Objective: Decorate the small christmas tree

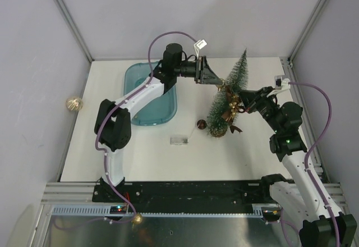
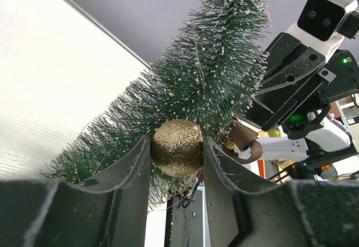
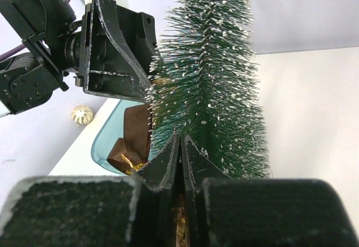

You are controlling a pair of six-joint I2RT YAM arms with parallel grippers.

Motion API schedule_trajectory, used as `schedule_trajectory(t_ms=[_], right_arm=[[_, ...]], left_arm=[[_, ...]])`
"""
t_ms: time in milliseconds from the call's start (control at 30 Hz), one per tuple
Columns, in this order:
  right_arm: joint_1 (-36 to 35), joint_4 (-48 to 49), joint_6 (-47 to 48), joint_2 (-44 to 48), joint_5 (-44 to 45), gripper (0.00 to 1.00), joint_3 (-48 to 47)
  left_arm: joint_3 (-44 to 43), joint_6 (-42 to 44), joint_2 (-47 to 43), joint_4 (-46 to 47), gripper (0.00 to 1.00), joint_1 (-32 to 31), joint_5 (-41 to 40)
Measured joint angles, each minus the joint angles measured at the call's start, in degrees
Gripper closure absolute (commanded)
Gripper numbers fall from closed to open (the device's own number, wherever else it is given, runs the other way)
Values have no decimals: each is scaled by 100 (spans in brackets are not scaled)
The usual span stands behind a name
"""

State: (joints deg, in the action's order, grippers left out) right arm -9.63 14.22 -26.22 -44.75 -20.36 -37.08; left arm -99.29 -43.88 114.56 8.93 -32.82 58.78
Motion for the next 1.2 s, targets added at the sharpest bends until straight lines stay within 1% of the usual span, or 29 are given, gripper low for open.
schedule_trajectory(t_ms=[133,400,700,867,933,1000,1033,1067,1133,1200], right_arm=[[-20,-59,66,50,-7,94,0],[-142,-116,153,160,11,95,0],[-348,-205,271,208,170,95,0],[-391,-225,299,229,221,95,0],[-404,-236,321,236,247,96,0],[-413,-238,339,236,256,96,0],[-415,-240,339,236,256,96,0],[-424,-240,341,236,256,96,0],[-437,-240,354,236,256,96,0],[-446,-240,363,236,256,96,0]], left_arm=[[260,-35,-131,101,74,7,-4],[809,-28,-184,214,72,-42,-63],[946,-72,-186,350,57,-146,-166],[1115,-72,-188,382,53,-157,-214],[1165,-72,-208,385,49,-157,-234],[1204,-79,-229,387,40,-160,-267],[1228,-81,-243,389,31,-162,-275],[1241,-98,-260,385,25,-166,-286],[1259,-125,-284,391,20,-179,-295],[1263,-153,-306,387,18,-195,-295]])
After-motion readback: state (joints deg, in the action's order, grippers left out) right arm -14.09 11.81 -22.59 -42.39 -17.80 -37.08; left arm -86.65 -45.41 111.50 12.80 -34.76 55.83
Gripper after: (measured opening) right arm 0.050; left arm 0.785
